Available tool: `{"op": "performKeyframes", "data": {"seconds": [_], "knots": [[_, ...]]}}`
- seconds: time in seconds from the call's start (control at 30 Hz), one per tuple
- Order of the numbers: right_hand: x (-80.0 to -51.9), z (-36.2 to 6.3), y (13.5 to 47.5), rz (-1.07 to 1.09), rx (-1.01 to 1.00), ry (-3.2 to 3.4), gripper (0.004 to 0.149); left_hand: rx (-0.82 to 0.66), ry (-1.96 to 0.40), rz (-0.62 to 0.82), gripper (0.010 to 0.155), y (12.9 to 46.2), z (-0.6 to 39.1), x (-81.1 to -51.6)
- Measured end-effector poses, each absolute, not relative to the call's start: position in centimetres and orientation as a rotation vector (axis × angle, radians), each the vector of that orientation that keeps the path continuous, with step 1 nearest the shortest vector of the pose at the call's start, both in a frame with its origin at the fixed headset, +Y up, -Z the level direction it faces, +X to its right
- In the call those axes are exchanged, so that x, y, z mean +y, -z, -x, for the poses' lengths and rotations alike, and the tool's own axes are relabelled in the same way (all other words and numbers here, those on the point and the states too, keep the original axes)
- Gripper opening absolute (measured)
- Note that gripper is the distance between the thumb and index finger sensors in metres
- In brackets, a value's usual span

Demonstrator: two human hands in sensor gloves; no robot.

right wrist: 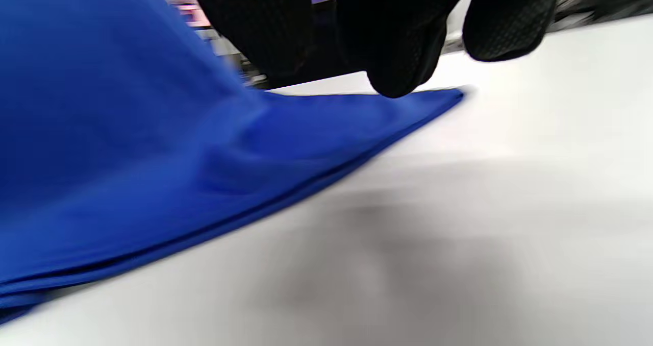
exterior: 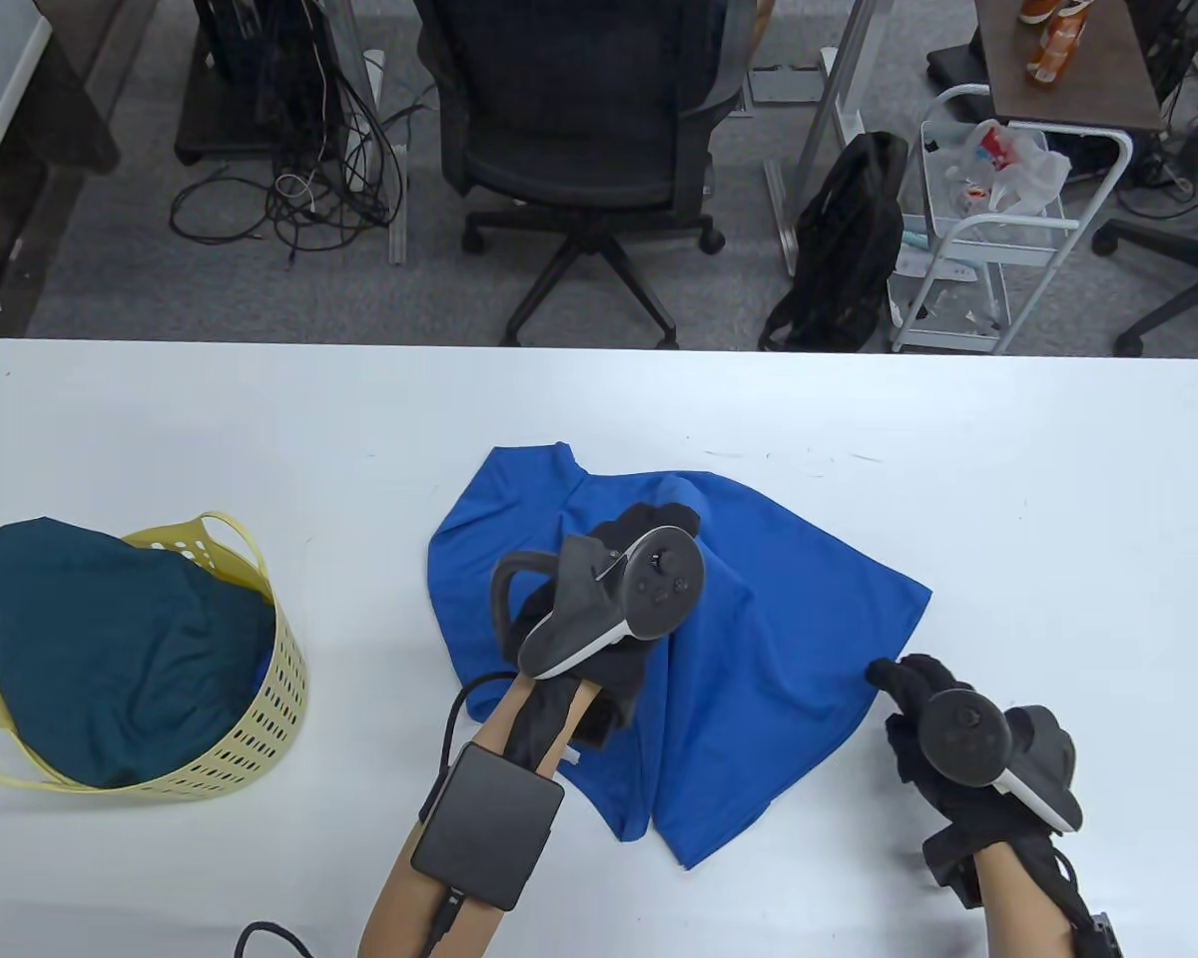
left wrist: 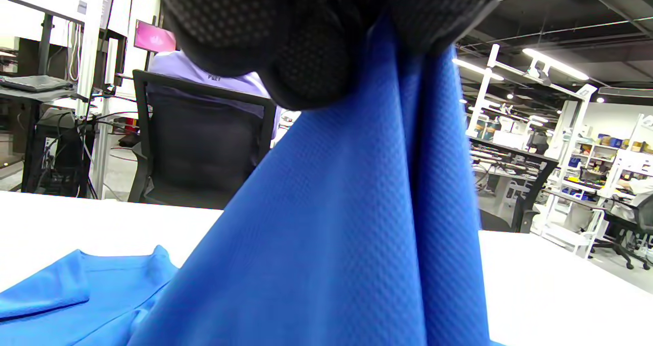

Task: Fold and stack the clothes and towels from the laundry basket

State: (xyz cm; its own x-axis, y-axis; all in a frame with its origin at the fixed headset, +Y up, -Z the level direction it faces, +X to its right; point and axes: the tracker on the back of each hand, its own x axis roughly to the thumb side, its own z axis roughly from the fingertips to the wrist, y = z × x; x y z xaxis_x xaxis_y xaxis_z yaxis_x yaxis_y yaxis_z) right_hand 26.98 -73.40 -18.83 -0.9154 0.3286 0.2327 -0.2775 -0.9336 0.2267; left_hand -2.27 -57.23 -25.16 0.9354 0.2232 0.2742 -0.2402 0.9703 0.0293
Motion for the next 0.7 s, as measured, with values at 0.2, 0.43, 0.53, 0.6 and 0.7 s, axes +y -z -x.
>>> {"op": "performKeyframes", "data": {"seconds": [0.2, 0.43, 0.53, 0.6, 0.7], "knots": [[-72.6, -16.0, 16.0, -1.069, 0.684, -2.583, 0.069, -0.280, -0.201, -0.059, 0.044, 26.6, 1.2, -57.8], [-75.1, -10.5, 15.5, -1.191, 0.836, -2.865, 0.058, -0.208, -0.235, -0.167, 0.039, 27.6, 2.7, -58.2], [-74.1, -13.1, 16.9, -1.008, 0.765, -2.713, 0.055, -0.144, -0.285, -0.213, 0.036, 28.2, 6.0, -58.1], [-72.8, -15.1, 17.8, -0.901, 0.635, -2.583, 0.049, -0.098, -0.298, -0.232, 0.030, 28.2, 8.4, -58.0], [-69.7, -18.0, 19.0, -0.786, 0.394, -2.487, 0.044, -0.089, -0.369, -0.198, 0.038, 28.2, 11.7, -57.4]]}}
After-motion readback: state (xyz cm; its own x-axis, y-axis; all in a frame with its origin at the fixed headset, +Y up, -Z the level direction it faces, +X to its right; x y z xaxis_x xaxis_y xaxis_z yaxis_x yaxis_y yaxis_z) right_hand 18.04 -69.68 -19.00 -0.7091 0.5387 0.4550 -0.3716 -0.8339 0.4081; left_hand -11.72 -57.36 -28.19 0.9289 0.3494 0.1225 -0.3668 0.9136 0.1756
